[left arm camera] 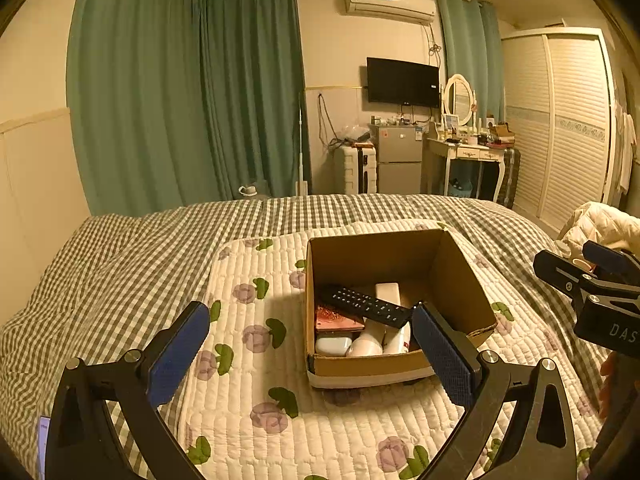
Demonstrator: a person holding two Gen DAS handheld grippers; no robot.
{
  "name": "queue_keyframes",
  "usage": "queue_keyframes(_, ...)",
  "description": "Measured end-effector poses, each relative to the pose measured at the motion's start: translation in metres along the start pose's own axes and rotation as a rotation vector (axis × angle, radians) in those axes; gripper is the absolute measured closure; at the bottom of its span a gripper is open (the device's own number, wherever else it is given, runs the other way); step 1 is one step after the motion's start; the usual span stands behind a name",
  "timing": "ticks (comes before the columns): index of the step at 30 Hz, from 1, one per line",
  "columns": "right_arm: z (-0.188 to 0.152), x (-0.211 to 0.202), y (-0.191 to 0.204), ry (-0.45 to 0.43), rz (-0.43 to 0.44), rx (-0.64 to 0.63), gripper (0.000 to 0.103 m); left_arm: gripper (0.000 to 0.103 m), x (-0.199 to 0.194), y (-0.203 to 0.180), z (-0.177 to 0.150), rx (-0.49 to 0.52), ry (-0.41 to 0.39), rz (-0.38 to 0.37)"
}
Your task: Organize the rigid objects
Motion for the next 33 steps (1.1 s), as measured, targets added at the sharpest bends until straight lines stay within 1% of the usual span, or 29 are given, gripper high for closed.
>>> queue_keyframes(23, -0.004, 0.0038, -0.0007, 0.015, -0.026, -0.007, 0.0, 0.0, 0.0031, 0.0062, -0.0016, -0.023, 0.02, 0.004)
queue_keyframes(28, -0.0039, 0.004, -0.0005, 0.016, -0.025, -0.008, 0.0, 0.0, 0.0046, 0.0074, -0.0016, -0.027, 0.028, -0.01)
queue_keyframes(33, -0.0054, 0.0051, -0.0018, 0.024, -0.03, -0.015, 0.0, 0.0, 0.0053, 0.0069, -0.0018, -0.027, 0.029, -0.001)
Point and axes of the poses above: each gripper's, at about its wrist camera, not at the fingertips, and x roughly the way its jaws point, y to its left, z to its top, the point moved 3 cm from there along x, roughly the way its jaws point, and after that the axes turned 12 degrees about z, right-handed, at the moved point
